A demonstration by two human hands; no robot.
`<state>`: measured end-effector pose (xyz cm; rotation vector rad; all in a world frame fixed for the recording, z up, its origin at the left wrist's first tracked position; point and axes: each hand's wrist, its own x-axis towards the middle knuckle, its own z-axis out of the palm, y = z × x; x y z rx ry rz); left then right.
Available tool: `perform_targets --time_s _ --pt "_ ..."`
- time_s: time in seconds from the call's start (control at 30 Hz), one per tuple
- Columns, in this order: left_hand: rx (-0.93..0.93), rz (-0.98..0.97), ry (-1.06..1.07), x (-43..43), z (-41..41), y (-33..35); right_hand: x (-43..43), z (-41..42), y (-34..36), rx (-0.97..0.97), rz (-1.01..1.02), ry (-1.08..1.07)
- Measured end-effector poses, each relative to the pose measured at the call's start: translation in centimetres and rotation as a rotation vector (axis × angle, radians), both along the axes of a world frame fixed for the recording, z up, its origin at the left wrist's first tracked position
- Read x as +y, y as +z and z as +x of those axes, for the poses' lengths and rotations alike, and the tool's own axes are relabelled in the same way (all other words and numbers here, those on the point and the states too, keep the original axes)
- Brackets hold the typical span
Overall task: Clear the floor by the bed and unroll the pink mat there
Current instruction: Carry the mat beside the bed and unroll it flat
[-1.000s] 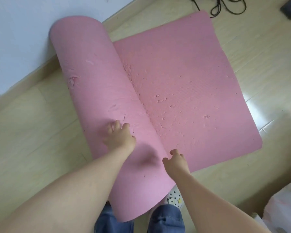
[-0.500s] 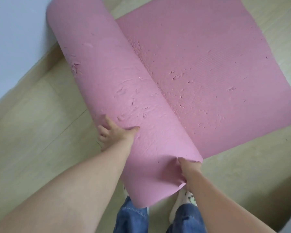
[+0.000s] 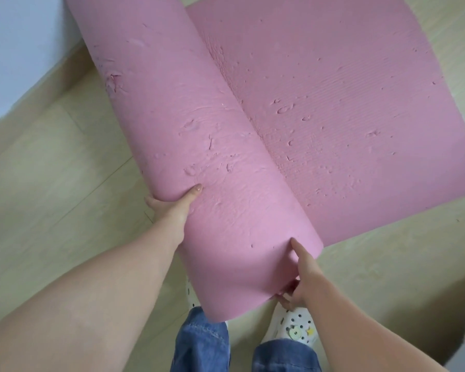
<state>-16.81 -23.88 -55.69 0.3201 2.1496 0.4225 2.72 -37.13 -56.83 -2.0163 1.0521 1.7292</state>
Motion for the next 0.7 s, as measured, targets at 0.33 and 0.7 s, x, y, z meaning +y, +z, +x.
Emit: perform_targets --time_s 0.33,0.7 --pt "-0.058 -0.047 0.041 -1.5 6.3 0.8 0.7 7.1 3.2 -0.497 0.157 0.091" --pt "0.005 -0.116 -0.592 -9.3 9.9 4.0 -6.4 7.5 5.8 -0.622 0.426 0.201"
